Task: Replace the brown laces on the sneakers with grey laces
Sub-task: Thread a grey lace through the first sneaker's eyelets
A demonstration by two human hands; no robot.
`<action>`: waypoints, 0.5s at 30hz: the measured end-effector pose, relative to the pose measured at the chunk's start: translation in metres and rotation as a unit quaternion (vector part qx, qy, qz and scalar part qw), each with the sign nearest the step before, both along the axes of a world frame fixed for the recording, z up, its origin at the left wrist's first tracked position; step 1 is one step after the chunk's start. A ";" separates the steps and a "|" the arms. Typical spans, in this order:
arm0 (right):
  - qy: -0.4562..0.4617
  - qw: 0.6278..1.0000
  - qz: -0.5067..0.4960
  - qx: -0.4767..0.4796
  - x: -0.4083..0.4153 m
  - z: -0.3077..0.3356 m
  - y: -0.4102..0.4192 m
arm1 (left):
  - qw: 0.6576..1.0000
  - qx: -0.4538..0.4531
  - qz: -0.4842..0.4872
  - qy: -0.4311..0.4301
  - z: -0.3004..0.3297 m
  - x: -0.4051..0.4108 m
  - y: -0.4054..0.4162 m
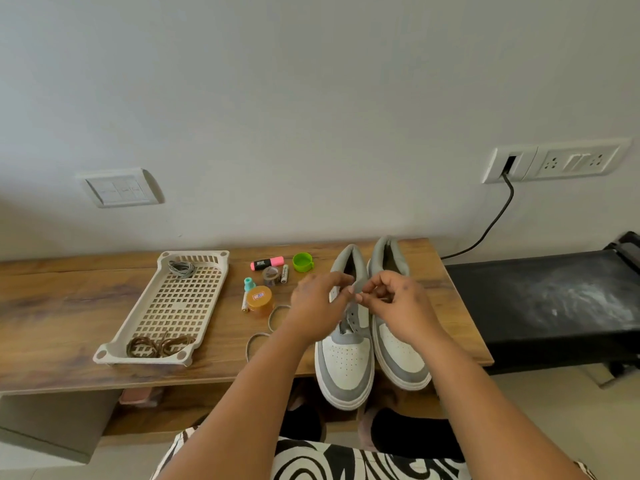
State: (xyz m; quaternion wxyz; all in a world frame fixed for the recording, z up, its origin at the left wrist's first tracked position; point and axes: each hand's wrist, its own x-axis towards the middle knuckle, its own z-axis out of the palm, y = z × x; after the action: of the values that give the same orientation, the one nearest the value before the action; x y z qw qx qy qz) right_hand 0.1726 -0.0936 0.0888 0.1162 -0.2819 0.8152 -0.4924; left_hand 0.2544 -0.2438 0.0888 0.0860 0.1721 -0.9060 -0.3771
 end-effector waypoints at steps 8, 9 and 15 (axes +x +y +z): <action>-0.113 0.991 0.007 -0.067 -0.003 0.003 -0.001 | 0.987 0.158 0.017 0.036 0.001 0.004 0.006; -0.119 0.990 0.007 -0.073 -0.003 0.003 -0.001 | 0.986 0.163 0.026 0.038 0.001 0.004 0.004; -0.102 0.991 -0.024 -0.087 -0.001 -0.005 0.000 | 0.965 0.261 0.035 0.003 -0.001 0.004 0.001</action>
State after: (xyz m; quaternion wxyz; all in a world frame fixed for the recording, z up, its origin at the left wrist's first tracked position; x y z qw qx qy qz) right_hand 0.1712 -0.0940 0.0840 0.1620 -0.2192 0.7596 -0.5905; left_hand 0.2581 -0.2424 0.0875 0.0536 0.2195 -0.7690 -0.5979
